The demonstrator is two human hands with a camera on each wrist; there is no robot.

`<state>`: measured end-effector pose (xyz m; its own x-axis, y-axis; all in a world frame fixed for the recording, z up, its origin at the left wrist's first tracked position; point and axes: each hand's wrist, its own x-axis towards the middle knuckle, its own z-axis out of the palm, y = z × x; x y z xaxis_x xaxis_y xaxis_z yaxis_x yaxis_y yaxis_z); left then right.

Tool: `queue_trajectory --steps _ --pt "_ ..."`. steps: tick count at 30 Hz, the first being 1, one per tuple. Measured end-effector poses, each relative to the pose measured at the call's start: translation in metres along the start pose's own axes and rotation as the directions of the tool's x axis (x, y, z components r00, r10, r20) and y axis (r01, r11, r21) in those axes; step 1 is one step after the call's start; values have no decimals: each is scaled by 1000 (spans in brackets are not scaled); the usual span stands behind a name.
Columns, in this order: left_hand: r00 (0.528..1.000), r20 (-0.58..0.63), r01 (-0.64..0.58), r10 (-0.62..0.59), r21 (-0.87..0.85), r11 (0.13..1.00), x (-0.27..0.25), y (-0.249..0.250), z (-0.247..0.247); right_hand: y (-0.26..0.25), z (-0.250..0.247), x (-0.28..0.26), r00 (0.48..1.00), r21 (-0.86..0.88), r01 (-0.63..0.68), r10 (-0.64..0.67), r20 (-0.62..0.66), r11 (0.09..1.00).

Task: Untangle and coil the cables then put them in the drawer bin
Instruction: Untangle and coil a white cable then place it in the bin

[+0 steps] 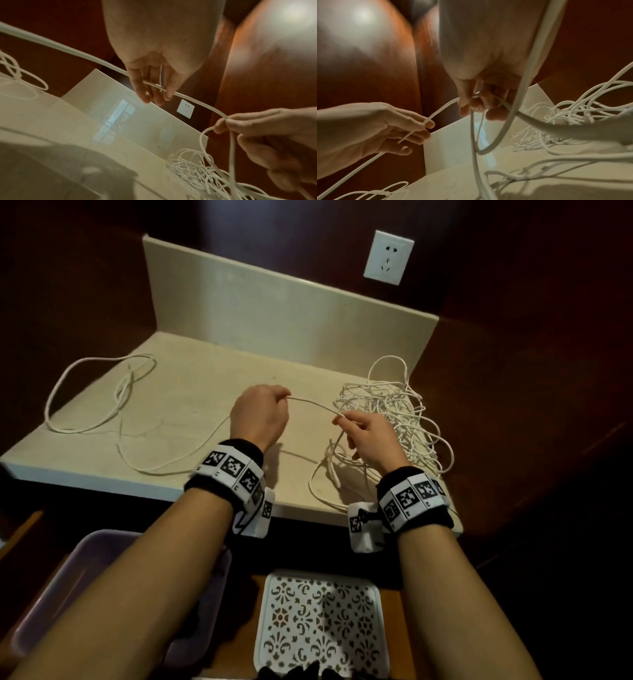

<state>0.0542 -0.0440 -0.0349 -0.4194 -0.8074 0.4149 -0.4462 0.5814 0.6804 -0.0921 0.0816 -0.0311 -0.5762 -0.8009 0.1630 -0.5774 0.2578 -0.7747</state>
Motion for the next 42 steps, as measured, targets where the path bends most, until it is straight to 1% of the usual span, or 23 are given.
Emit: queue_trajectory --steps 4,7,9,12,15,18,20,21,23,25,26,28,30,32,36,40,42 --pt "989 58 -130 135 -84 988 -10 10 7 -6 6 4 996 99 21 -12 -85 995" --pt "984 71 -154 163 -119 981 -10 9 5 -10 9 2 994 144 36 -22 -103 989" --pt "989 53 -134 141 -115 984 -7 5 2 -12 8 -1 996 140 30 -18 -87 990" --pt "1000 -8 -31 30 -219 975 1 -2 -4 -12 6 -5 997 197 -52 62 -44 979" --pt "998 -27 39 -49 -276 960 7 -7 -7 -10 6 -4 993 196 -116 117 6 974" --pt "995 -33 80 -94 -294 953 11 -10 -7 -10 7 -4 995 138 -103 100 27 985" --pt "995 -36 85 -98 -271 959 12 -9 -5 -10 7 -3 997 101 -68 70 -22 993" --pt "996 -37 68 -80 -249 966 11 -7 -4 -10 7 -2 996 98 -60 66 -60 993" --pt "1000 -10 -8 6 -195 981 9 -1 1 -9 9 2 990 125 -52 67 -122 991" --pt "993 39 -107 115 -164 981 4 6 6 -9 13 4 989 132 -19 38 -140 991" --pt "987 56 -140 151 -170 975 3 8 7 -10 14 5 990 119 -3 20 -142 993" --pt "982 64 -163 178 -194 967 2 10 8 -11 14 3 991 80 2 8 -131 997" --pt "982 68 -158 175 -203 966 3 8 8 -12 11 0 996 58 -2 7 -88 998" --pt "989 54 -120 135 -227 967 6 2 5 -11 8 -4 999 7 -11 12 -37 1000" --pt "1000 2 5 -5 -296 955 13 -7 3 -7 5 -11 998 -40 -45 47 37 998" --pt "988 -9 139 -151 -343 929 18 -13 6 -10 1 -16 995 99 -51 42 92 994" --pt "981 -14 175 -193 -360 916 20 -15 6 -12 -5 -16 992 157 -55 37 118 986"
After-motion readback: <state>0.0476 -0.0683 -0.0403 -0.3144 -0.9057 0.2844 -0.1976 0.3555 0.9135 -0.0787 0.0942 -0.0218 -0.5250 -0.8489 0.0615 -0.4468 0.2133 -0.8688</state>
